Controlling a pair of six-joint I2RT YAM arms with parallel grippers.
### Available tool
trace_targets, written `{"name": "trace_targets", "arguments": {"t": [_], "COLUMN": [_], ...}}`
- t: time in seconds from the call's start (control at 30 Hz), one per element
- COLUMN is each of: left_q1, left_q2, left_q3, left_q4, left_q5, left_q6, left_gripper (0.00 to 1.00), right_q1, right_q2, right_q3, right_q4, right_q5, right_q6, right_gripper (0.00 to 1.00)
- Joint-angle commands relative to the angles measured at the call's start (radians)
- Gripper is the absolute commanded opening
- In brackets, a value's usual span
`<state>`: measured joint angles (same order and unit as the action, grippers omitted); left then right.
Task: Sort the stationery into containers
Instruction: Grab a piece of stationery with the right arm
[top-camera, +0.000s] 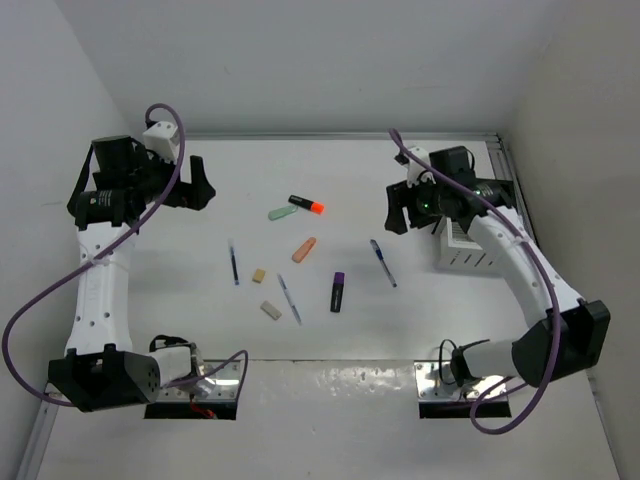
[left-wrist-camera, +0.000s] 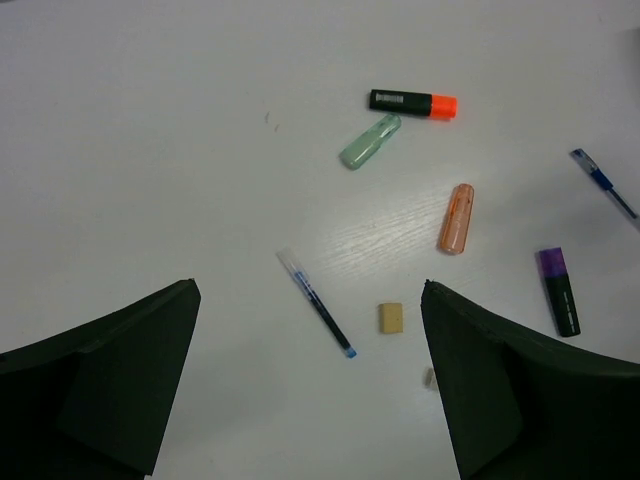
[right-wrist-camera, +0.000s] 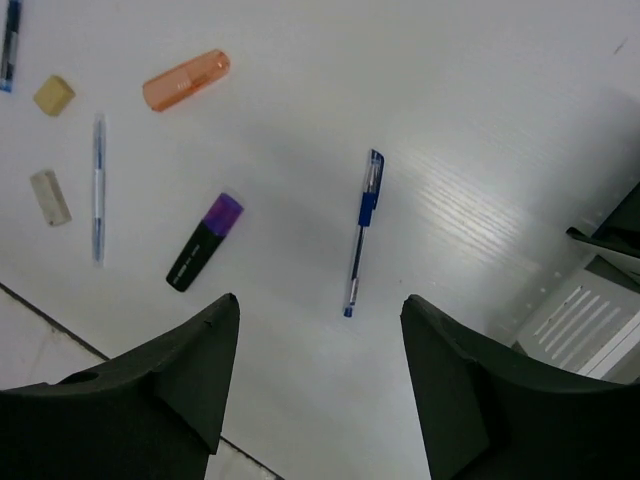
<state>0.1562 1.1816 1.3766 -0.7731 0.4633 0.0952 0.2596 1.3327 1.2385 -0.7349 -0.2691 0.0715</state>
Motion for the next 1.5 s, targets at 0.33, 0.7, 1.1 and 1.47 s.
{"name": "trace_targets", "arguments": {"t": [0.33,0.7,1.1,1.47], "left_q1": [0.019,0.023,0.026,0.034], "left_q2": [0.01,-0.028,-0.007,-0.008], "left_q3": [-0.02,-0.109,-0.134,-0.149], "left_q4": [0.061,0.123,0.158,0.167], "left_q5": [-0.044,-0.087,-0.084,-0.054], "left_q6": [-0.051,-0.077,-0.086,-0.084], "left_gripper": [1.0,1.0,1.0,1.0], "right_q1": [0.185,0.141,0.122,0.096], "right_q2": [0.35,0.618,0.83,0.901], "right_q3": [0.142,0.274,0.453,0.454], "right_q4": [-0.107,-0.17,-0.212,-0.196], "right_q5": [0.2,0.211,0.234,0.214], "right_q6": [-0.03,-0.024,-0.05,-0.059], "right_gripper": [0.51,0.45,0.44,0.41]}}
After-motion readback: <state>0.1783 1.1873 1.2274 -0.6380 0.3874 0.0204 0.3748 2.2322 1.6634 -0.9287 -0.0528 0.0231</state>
